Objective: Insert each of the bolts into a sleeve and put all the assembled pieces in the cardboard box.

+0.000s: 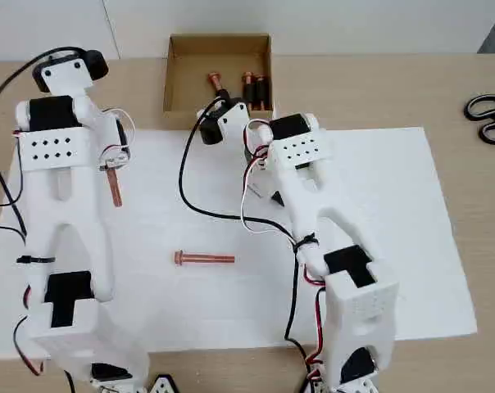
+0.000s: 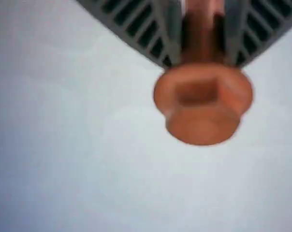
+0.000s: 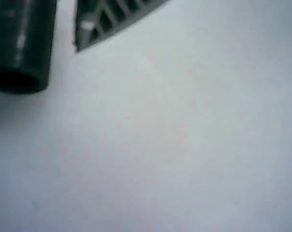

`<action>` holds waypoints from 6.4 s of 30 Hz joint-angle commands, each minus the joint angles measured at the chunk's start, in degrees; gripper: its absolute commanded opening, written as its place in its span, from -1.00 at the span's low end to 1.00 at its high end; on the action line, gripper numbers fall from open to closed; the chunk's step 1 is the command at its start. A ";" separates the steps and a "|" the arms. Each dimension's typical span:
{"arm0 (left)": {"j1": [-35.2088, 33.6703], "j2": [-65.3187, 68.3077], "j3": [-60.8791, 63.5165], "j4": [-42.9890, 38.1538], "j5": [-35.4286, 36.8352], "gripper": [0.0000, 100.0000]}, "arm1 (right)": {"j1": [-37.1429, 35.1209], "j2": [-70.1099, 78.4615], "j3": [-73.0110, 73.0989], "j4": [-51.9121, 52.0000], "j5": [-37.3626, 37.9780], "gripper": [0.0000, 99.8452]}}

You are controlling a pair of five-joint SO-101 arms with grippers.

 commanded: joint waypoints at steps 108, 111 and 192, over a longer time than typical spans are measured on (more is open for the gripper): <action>0.09 -3.78 0.04 -0.26 0.35 -0.99 | 0.40 3.74 -1.67 9.80 -11.25 -0.63; 0.09 -3.78 0.04 -0.26 0.35 -0.99 | 0.48 3.74 -1.67 9.54 -10.29 -0.76; 1.32 -4.22 6.02 -3.60 0.09 -0.99 | -1.10 2.07 -1.76 17.10 -36.48 -0.68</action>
